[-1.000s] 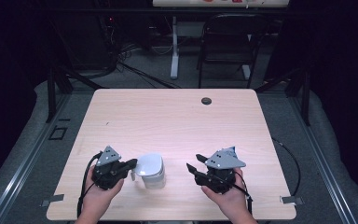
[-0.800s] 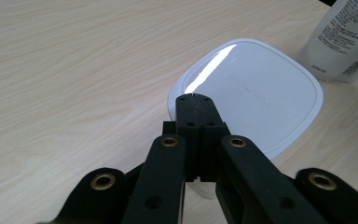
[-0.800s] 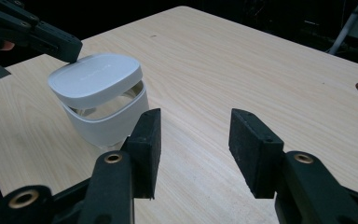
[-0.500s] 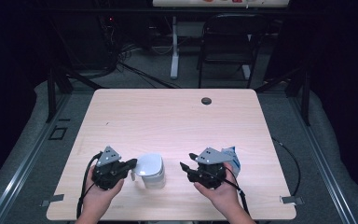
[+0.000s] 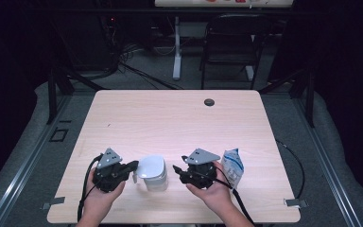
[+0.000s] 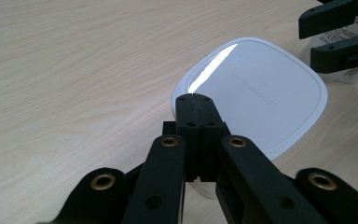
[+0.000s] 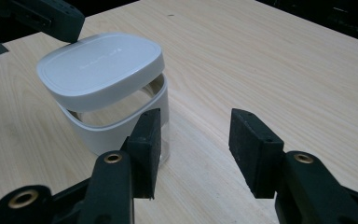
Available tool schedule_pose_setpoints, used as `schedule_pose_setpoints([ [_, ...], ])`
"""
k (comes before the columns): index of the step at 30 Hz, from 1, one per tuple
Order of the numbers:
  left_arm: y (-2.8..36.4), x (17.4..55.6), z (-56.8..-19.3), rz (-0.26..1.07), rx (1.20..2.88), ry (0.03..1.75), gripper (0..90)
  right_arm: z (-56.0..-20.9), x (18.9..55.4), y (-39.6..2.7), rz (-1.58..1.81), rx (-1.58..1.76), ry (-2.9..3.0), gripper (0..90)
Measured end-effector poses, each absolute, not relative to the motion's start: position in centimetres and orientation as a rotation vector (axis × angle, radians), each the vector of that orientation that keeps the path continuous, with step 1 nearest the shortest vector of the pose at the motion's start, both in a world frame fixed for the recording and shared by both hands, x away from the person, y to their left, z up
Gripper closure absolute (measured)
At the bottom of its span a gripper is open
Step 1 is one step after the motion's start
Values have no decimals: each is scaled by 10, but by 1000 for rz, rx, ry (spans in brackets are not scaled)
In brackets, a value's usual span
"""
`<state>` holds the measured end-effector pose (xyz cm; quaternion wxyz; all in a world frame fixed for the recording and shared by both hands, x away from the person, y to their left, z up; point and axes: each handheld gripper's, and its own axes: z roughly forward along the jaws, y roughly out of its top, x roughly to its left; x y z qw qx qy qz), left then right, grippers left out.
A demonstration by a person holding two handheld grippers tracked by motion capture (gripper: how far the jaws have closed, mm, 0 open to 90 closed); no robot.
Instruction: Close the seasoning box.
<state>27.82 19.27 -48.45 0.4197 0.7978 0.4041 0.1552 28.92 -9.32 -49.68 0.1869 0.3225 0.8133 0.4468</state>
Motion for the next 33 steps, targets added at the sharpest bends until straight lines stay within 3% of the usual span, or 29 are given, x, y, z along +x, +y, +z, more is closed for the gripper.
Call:
schedule_pose_setpoints([
  [30,192,275,-487,408,1981,1011,900,-504,291,-67,1223,841,2345,539],
  [33,194,273,-488,429,1965,1024,850,-503,291,-67,1228,831,2343,539],
])
